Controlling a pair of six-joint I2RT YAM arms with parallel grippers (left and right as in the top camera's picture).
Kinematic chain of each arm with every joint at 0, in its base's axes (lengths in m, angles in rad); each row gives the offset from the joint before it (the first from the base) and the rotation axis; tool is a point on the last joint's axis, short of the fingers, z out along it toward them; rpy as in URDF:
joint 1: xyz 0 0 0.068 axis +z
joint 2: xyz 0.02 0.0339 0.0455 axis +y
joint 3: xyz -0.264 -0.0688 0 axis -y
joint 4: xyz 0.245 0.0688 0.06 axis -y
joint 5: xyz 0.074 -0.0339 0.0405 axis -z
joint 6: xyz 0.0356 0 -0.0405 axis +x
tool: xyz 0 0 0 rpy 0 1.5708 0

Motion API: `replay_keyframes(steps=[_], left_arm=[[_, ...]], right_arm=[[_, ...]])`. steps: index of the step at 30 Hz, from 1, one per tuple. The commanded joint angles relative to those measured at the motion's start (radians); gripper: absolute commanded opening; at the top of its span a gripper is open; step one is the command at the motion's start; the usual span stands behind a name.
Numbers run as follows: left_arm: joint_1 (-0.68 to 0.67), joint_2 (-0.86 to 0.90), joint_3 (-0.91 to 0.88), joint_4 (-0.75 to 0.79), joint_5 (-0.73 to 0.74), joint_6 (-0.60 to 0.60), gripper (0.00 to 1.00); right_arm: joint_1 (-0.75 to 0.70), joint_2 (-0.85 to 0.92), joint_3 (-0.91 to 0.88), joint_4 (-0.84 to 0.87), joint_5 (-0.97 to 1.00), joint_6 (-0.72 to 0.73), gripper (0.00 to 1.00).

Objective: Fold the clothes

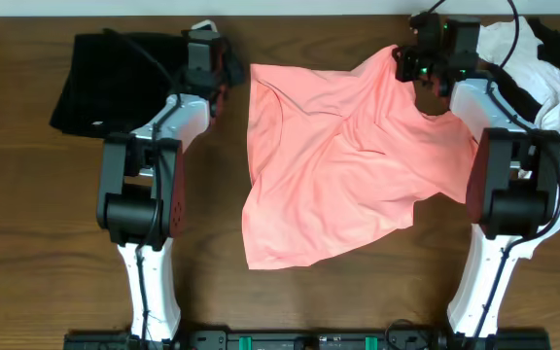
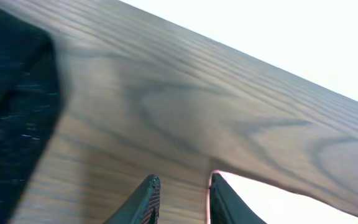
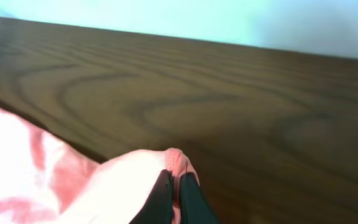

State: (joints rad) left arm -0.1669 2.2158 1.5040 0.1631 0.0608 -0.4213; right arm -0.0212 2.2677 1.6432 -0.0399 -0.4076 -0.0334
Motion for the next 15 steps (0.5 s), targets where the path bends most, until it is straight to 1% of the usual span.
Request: replay_keyframes(steps=[1, 6, 7, 8, 9, 10, 11, 12, 13, 14, 15], left_arm=[[-0.009, -0.029, 0.027, 0.001, 0.011, 0.005, 0.28], [-0.018, -0.029, 0.027, -0.04, 0.011, 0.005, 0.27], [-0.021, -0.029, 0.027, -0.053, 0.011, 0.006, 0.28], [-0.023, -0.029, 0.027, -0.068, 0.011, 0.006, 0.28], [-0.024, -0.029, 0.027, -0.084, 0.011, 0.006, 0.28], [-0.027, -0.029, 0.027, -0.097, 0.011, 0.006, 0.28], [-0.027, -0.029, 0.027, -0.108, 0.011, 0.009, 0.28], [-0.029, -0.029, 0.027, -0.122, 0.011, 0.01, 0.27], [-0.031, -0.029, 0.027, -0.136, 0.011, 0.01, 0.28], [-0.033, -0.029, 0.027, -0.152, 0.013, 0.01, 0.28], [-0.033, -0.03, 0.027, -0.168, 0.019, 0.011, 0.28]], right_arm=[[0.009, -0.01, 0.0, 0.033, 0.053, 0.01, 0.01], [0.008, -0.01, 0.0, 0.131, 0.068, 0.01, 0.01], [0.008, -0.01, 0.0, 0.15, 0.068, 0.011, 0.11], [0.008, -0.01, 0.0, 0.161, 0.068, 0.011, 0.23], [0.008, -0.01, 0.0, 0.174, 0.068, 0.011, 0.47], [0.008, -0.01, 0.0, 0.182, 0.068, 0.012, 0.62], [0.008, -0.011, 0.0, 0.187, 0.07, 0.019, 0.66], [0.007, -0.011, 0.0, 0.186, 0.072, 0.032, 0.74], [0.005, -0.012, 0.0, 0.184, 0.071, 0.046, 0.91], [0.002, -0.013, 0.0, 0.176, 0.071, 0.062, 0.99], [-0.001, -0.015, 0.0, 0.161, 0.071, 0.08, 0.99]])
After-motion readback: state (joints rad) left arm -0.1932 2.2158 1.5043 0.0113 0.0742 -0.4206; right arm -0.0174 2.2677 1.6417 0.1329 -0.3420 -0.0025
